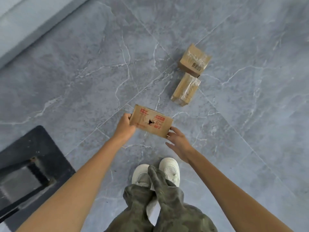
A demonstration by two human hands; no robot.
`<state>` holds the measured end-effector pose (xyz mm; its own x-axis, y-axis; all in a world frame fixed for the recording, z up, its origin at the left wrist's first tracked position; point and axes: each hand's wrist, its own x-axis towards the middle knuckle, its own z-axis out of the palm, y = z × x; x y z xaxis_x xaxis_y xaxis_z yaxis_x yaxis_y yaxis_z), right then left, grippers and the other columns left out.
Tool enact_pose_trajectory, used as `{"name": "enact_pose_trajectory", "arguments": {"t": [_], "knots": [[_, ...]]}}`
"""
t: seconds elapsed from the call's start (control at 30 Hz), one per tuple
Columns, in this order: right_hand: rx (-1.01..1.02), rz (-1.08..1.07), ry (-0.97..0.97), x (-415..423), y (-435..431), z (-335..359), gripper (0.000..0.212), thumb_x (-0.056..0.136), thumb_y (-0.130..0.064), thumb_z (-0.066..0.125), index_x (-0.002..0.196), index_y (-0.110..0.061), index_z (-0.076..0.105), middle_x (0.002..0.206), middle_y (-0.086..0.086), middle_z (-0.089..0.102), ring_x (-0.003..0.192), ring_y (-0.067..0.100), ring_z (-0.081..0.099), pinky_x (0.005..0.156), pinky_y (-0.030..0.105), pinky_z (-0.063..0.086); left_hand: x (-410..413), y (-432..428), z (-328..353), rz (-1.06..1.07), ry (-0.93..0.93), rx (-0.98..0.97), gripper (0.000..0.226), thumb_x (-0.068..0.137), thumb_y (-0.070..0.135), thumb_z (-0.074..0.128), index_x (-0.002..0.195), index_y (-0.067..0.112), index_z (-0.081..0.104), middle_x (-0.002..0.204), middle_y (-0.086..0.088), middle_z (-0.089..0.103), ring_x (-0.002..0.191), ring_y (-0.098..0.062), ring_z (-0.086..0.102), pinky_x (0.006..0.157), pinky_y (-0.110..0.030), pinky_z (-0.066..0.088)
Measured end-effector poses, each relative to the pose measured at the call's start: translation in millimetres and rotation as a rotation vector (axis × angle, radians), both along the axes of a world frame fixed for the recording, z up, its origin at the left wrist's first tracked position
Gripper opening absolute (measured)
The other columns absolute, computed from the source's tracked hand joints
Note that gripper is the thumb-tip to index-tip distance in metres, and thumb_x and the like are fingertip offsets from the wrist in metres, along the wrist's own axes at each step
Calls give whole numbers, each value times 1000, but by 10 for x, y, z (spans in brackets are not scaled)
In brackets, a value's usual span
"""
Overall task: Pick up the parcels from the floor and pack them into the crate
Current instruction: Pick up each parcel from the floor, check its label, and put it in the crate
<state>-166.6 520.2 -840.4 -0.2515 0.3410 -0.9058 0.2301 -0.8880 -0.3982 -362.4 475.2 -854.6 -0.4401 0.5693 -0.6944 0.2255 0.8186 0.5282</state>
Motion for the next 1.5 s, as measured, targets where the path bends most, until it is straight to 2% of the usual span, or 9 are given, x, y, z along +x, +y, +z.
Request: {"name": "enact_pose_trajectory", "arguments": {"t": [0.3,0.47,0.6,0.7,0.97,1.07,1.3,1.4,1.5], "knots": [[347,-116,201,28,747,3643,30,98,-17,39,122,-15,57,107,3,63,102,17,57,101,31,40,-160,580,3688,-164,143,286,27,93,-2,40,118,6,48,112,-2,56,77,-9,53,56,-12,38],[573,-71,302,-51,1027,5599,33,100,-7,37,124,5,57,112,19,60,102,20,55,112,45,33,-318,688,5815,-99,214,521,24,95,2,44,115,9,54,123,-4,60,110,-19,56,83,-20,37],[909,5,319,-109,1088,6839,44,92,17,38,135,6,45,133,28,53,107,23,58,106,35,42,-414,516,7304,-78,261,730,20,97,10,44,98,27,55,113,8,61,102,-12,60,79,-19,42],[1081,117,361,-115,942,7607,46,88,2,45,134,-1,51,127,17,61,114,22,59,100,28,47,-397,245,8087,6,293,850,19,99,19,44,86,30,53,99,6,65,92,-10,64,79,-24,46],[1189,130,534,-295,354,8542,38,98,1,38,106,-22,67,107,-4,69,106,13,63,87,26,52,-330,-428,8936,228,327,816,55,93,58,29,95,16,65,83,-3,72,70,-12,69,54,-10,48],[1149,85,548,-426,200,8674,22,101,-13,40,93,-14,61,91,-2,64,92,6,62,82,27,54,-377,-624,9000,288,255,836,55,90,54,46,92,1,60,85,-7,70,72,-15,70,62,-26,59],[930,-10,508,-689,10,8861,34,94,-49,46,102,-17,57,95,-4,62,91,12,58,79,35,49,-520,-944,9111,208,422,923,25,86,32,66,89,11,52,96,9,64,93,-7,61,68,-17,44],[910,-56,565,-728,-116,8893,31,94,-40,53,98,-9,54,86,2,62,77,10,60,60,26,49,-498,-1080,9052,199,358,1003,20,84,18,69,90,10,52,110,8,65,107,-6,59,71,-9,47],[968,-75,584,-655,-274,8890,16,91,-18,61,85,-12,48,86,2,60,73,11,60,52,21,48,-413,-1266,8992,255,200,1032,29,79,25,74,91,11,52,120,3,63,110,-10,61,85,-32,54]]}}
